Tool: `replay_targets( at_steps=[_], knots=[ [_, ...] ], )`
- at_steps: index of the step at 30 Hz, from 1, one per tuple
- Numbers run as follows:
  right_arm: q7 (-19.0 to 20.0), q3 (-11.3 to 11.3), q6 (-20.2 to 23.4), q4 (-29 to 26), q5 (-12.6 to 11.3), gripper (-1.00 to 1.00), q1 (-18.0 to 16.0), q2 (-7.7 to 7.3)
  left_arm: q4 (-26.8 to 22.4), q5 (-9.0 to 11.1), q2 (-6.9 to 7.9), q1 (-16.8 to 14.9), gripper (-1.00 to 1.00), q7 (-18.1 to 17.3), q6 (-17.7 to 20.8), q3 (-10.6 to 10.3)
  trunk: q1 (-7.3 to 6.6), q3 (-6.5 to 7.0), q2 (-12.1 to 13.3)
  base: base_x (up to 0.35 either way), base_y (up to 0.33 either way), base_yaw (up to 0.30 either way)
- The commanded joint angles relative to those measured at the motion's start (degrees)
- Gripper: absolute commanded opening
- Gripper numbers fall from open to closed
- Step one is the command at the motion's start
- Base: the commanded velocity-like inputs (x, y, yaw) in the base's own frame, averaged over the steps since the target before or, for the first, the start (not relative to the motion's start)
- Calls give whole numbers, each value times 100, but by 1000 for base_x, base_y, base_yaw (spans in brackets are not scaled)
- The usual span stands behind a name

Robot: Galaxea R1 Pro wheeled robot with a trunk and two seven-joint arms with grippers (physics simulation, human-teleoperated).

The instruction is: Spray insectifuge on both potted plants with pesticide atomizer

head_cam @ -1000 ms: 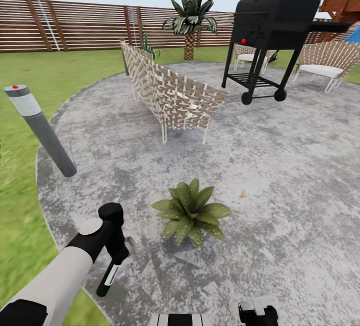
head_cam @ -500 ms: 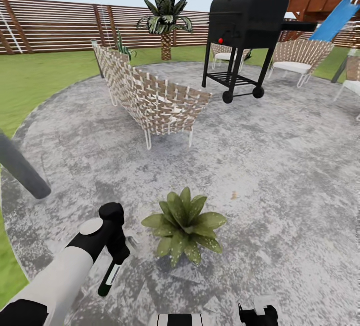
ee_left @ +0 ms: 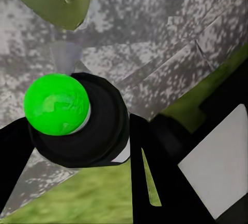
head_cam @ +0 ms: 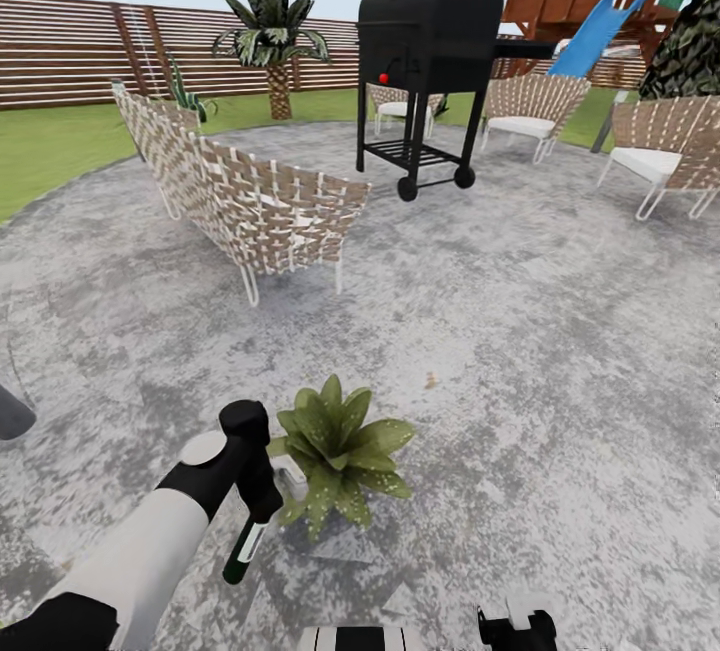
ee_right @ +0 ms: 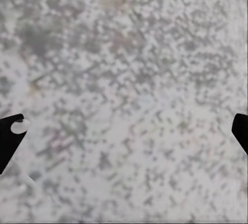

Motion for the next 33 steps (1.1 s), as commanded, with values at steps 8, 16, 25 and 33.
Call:
replay_targets(
  at_steps=[8, 16, 25, 33],
  knots=[
    [-49, 19, -6, 16, 71, 100, -4, -13, -17, -107, 15, -10, -100, -56, 60, -10, -1, -4, -2, -96, 79, -66],
    [-49, 19, -6, 16, 71, 100, -4, -14, -17, -99, -27, -1, -100, -56, 78, -26, -1, -4, -2, 36, 303, 0],
    [-49, 19, -6, 16, 71, 100, -4, -9, -25, -103, -138, -154, -100, -56, 80, -25, -1, -4, -2, 7, 30, -109],
    [-49, 19, -6, 16, 71, 100, -4, -9, 51, -92, 108, -539, -100, -56, -66, -33, -1, -4, -2, 0, 0, -2]
  ],
)
